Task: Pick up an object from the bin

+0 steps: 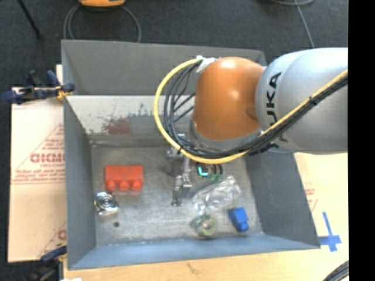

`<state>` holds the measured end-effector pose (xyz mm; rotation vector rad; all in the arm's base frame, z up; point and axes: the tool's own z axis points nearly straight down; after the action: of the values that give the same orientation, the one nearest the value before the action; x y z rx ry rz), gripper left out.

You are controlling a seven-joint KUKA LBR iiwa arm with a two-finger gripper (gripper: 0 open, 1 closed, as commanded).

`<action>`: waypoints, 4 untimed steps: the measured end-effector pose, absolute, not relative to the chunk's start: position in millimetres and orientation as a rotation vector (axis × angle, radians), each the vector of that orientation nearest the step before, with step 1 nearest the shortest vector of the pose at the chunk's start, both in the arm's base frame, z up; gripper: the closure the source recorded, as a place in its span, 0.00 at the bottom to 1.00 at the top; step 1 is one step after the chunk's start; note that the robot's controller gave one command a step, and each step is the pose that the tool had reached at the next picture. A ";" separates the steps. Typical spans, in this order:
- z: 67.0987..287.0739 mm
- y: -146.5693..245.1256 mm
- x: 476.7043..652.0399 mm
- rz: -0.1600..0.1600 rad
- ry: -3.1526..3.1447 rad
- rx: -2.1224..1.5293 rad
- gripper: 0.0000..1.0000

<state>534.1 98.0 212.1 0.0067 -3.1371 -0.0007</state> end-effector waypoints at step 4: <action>75.8 186.9 606.2 -0.003 -3.027 0.882 1.00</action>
Offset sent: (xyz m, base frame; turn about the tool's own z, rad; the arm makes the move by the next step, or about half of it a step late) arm 0.0283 0.0412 -0.1003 -0.0346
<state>606.2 186.9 75.8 0.8821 -3.0274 -0.0033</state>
